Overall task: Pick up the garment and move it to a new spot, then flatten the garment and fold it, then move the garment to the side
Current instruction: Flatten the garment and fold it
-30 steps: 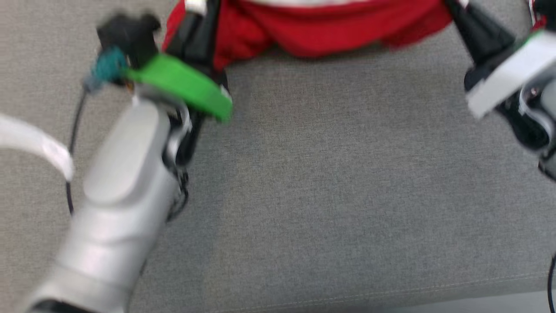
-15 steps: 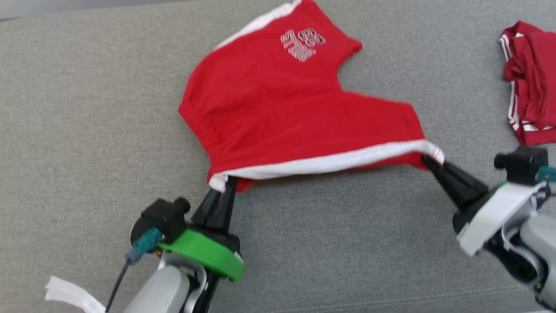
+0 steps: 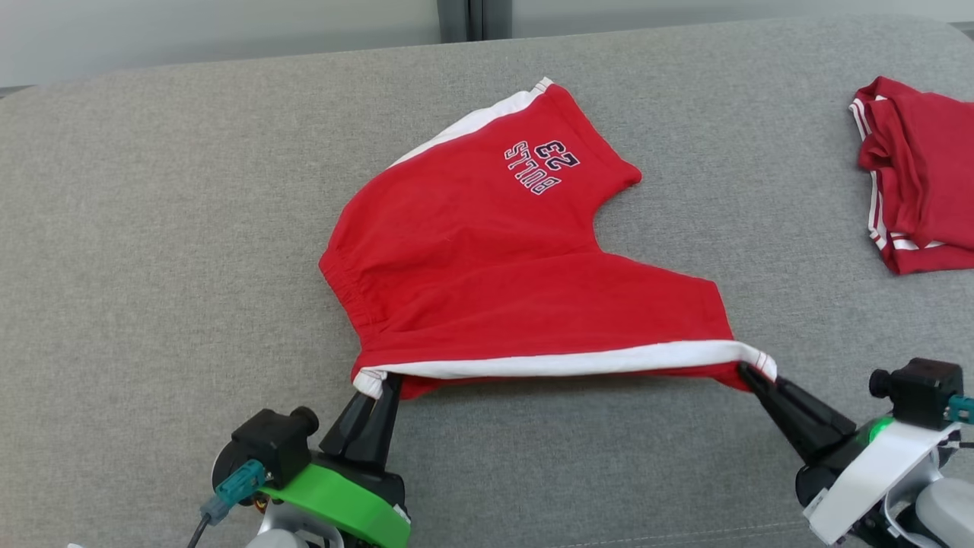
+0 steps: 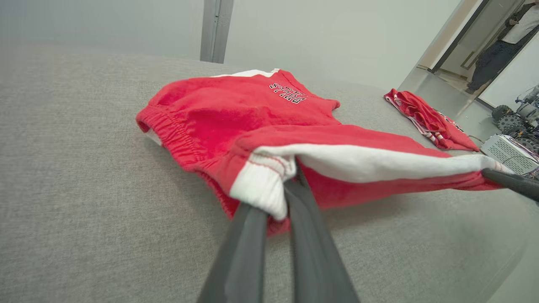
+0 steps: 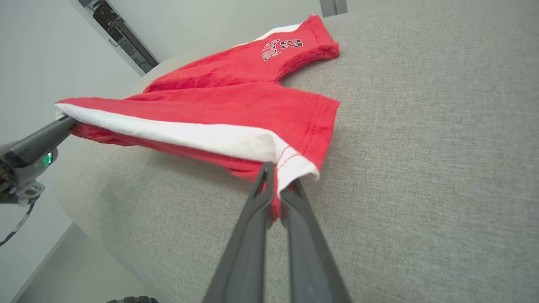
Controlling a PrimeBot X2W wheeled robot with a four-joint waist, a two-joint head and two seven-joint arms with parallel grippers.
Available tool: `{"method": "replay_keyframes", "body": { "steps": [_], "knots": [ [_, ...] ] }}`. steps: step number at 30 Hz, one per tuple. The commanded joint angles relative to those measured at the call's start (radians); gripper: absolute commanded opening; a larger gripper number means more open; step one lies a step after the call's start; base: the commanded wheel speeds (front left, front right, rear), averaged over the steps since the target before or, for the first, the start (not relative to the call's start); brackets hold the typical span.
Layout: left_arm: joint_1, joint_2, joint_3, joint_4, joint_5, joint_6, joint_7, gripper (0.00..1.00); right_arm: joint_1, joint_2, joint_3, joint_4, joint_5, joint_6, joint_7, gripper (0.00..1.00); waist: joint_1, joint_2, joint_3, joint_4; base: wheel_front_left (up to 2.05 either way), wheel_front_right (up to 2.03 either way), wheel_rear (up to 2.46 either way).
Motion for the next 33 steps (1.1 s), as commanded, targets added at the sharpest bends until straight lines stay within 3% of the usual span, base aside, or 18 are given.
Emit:
{"method": "replay_keyframes", "body": {
  "steps": [1,11,15,23,33],
  "knots": [
    [0.005,0.006,0.002,-0.006,0.001,0.002,-0.002,0.00,0.002,0.004,-0.017,-0.007,-0.015,-0.001,0.002,0.00,0.0001,0.0000,0.000,0.002,0.00,0.00,0.00],
    [-0.162,-0.036,-0.006,0.013,0.016,-0.030,0.012,0.00,-0.176,-0.010,-0.128,0.007,-0.039,-0.001,0.069,0.00,0.0001,0.0000,0.068,0.061,0.00,0.00,0.00],
    [-0.278,-0.097,0.008,0.066,0.001,-0.039,0.007,0.00,-0.305,-0.020,-0.135,0.036,-0.031,-0.001,0.108,0.00,0.0001,0.0000,0.128,0.104,0.00,0.00,0.00],
    [-0.508,-0.182,0.031,0.283,-0.010,-0.068,-0.012,0.00,-0.609,0.003,-0.065,0.177,-0.043,-0.001,0.186,0.00,0.0001,0.0000,0.244,0.178,0.00,0.00,0.00],
    [-0.679,-0.220,0.032,0.470,-0.005,-0.083,-0.031,0.00,-0.918,0.093,0.078,0.444,-0.060,-0.001,0.207,0.00,0.0001,0.0000,0.329,0.229,0.00,0.00,0.00]
  ]
}}
